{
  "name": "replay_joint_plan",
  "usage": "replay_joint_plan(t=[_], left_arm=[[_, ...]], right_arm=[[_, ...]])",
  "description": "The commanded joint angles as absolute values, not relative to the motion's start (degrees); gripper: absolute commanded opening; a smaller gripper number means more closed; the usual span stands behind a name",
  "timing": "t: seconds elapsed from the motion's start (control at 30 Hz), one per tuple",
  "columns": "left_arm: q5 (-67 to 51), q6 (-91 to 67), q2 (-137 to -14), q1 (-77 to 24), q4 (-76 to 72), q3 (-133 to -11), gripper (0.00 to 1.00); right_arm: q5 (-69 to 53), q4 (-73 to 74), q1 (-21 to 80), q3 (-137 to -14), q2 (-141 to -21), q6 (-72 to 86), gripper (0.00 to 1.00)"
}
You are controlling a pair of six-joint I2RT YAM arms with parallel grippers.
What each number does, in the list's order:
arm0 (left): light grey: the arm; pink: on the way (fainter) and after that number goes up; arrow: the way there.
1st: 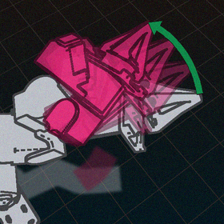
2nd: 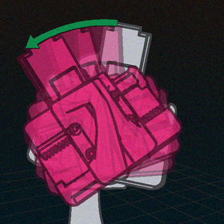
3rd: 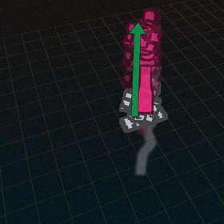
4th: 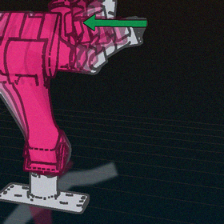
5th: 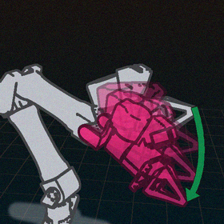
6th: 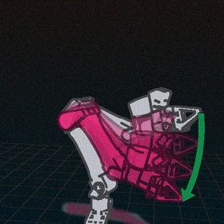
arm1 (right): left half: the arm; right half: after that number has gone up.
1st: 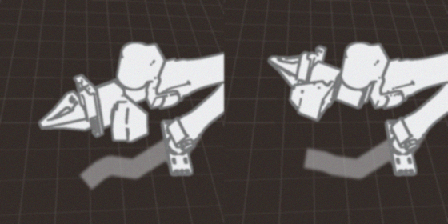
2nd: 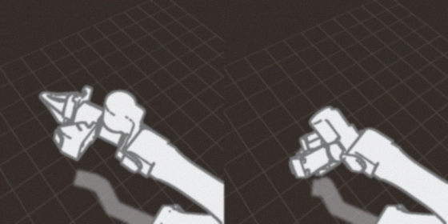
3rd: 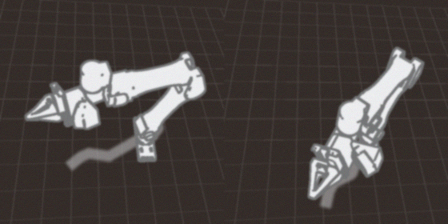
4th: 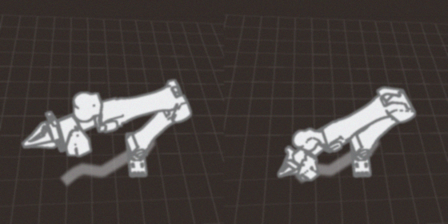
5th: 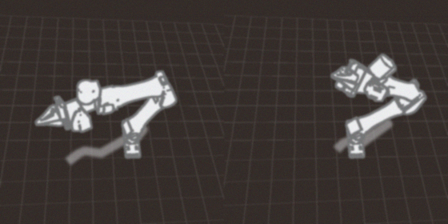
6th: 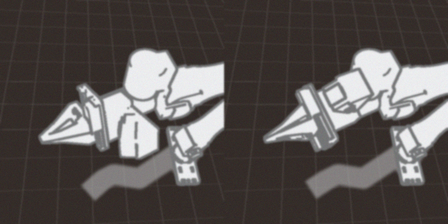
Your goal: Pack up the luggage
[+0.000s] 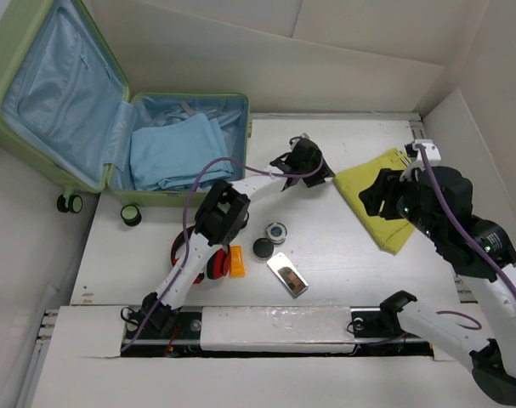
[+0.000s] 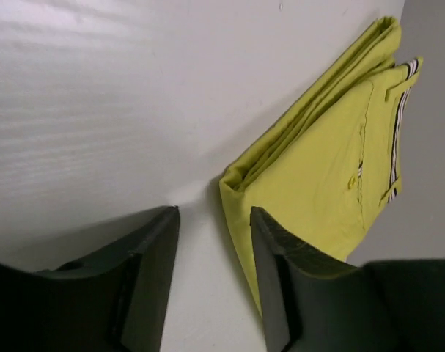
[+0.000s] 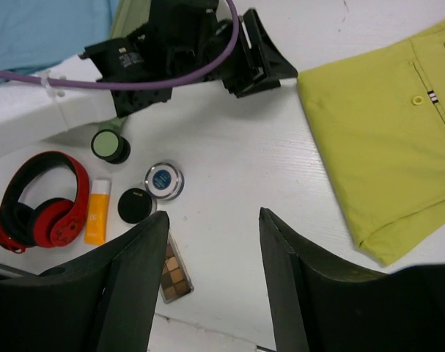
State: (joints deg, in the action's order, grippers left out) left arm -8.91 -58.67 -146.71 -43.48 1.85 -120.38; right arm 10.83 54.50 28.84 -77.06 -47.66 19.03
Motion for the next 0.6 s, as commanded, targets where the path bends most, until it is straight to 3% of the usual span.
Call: replay_joint_plan(t=[0.0,0.07,0.43,0.57], left_arm=[[-7.65,-54.4,-141.6,-42.89,5.01,-119.19,0.43],[-7.65,-54.4,-140.72,-42.89,4.4,-116.81,0.57],[-14.58,-58.78,-151.78,-44.03,3.61,-129.99,0.57],[-15.21,-61.78,-153.37,-44.03,0.97,-129.99,0.5]], right_arm=[[8.53,50.63,28.39,-76.29,-47.72,17.5,0.59],[7.82,50.01,28.39,-76.29,-47.72,17.49,0.59],[6.77,50.53,28.39,-75.76,-48.34,16.44,0.59],[6.24,51.06,28.39,-75.76,-48.34,16.44,0.59]])
